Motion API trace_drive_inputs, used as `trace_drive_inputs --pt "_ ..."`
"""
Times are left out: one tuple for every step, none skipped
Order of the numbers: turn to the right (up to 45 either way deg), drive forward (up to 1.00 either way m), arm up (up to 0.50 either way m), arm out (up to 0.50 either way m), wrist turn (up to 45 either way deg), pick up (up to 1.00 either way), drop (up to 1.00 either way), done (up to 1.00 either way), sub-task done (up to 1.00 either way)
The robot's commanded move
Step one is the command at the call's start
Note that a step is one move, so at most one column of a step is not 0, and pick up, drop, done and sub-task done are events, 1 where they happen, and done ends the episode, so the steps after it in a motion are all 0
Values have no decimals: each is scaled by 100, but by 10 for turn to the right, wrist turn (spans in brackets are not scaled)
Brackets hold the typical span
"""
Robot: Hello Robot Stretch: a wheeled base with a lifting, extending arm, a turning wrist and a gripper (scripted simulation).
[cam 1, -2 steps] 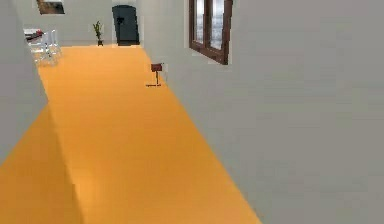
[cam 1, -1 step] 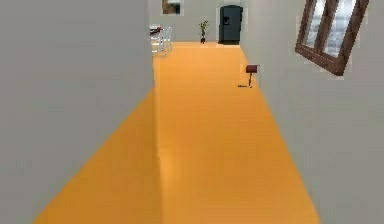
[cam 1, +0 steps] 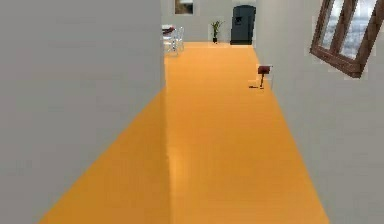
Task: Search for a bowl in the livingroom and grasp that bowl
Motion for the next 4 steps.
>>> trace_drive_inputs --pt "0 100 0 0 0 0 0 0 0" --pt "0 100 0 0 0 0 0 0 0" --pt "0 100 0 0 0 0 0 0 0" --pt "0 100 0 0 0 0 0 0 0"
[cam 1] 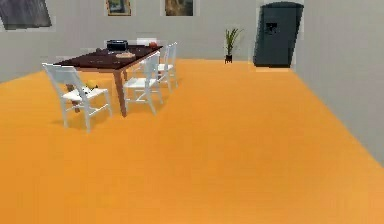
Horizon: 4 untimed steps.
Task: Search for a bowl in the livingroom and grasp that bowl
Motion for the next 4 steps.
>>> trace_drive_inputs --pt "0 15 0 0 0 0 0 0 0" --pt "90 0 0 0 0 0 0 0 0" --pt "0 10 0 0 0 0 0 0 0" --pt "-390 0 0 0 0 0 0 0 0"
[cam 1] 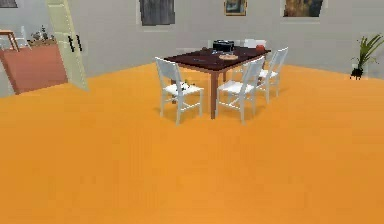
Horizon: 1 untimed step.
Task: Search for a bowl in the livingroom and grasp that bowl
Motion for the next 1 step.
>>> trace_drive_inputs --pt "0 35 0 0 0 0 0 0 0"
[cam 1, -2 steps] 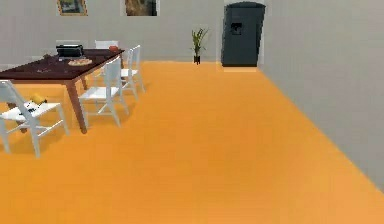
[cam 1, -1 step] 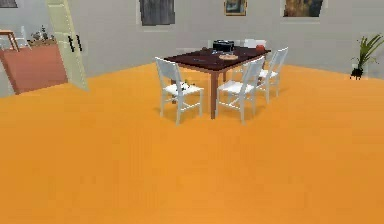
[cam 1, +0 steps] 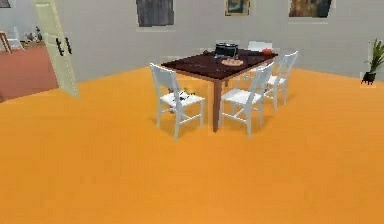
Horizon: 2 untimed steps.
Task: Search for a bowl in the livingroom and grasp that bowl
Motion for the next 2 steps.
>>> trace_drive_inputs --pt "-390 0 0 0 0 0 0 0 0" --pt "0 100 0 0 0 0 0 0 0"
